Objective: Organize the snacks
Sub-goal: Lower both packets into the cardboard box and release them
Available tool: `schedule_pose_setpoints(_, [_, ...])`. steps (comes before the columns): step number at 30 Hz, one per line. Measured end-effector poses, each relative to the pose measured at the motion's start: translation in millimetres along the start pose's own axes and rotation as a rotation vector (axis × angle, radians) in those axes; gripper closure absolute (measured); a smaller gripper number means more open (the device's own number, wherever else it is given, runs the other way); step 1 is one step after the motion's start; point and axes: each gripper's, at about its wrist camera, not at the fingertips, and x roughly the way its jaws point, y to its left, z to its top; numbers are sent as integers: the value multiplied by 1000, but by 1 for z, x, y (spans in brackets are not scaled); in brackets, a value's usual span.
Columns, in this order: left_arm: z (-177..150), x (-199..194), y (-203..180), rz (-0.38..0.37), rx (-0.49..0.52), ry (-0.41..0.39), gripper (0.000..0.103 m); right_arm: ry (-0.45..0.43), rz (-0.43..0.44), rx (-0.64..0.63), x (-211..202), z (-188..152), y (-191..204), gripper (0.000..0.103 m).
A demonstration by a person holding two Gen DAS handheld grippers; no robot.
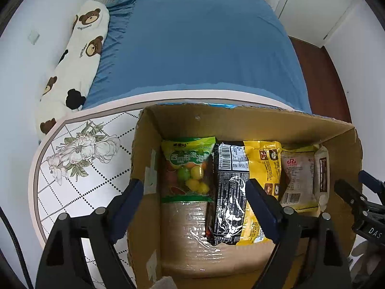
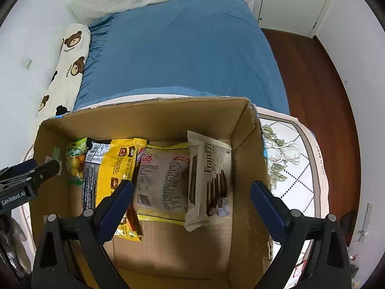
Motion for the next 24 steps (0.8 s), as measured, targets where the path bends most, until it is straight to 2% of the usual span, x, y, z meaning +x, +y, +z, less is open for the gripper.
schedule_pose_setpoints(6, [-17,-11,-2,-13,-19,-30,16,-5,9,-1,0,-11,5,4])
schedule_pose_setpoints(13, [-52,-36,-10,-23,-20,-98,16,-33,16,-15,-14,-45,9,4])
schedule_pose_setpoints(24, [-116,-104,-22,-24,-8,-249,16,-156,46,-27,-82,-105,11,4])
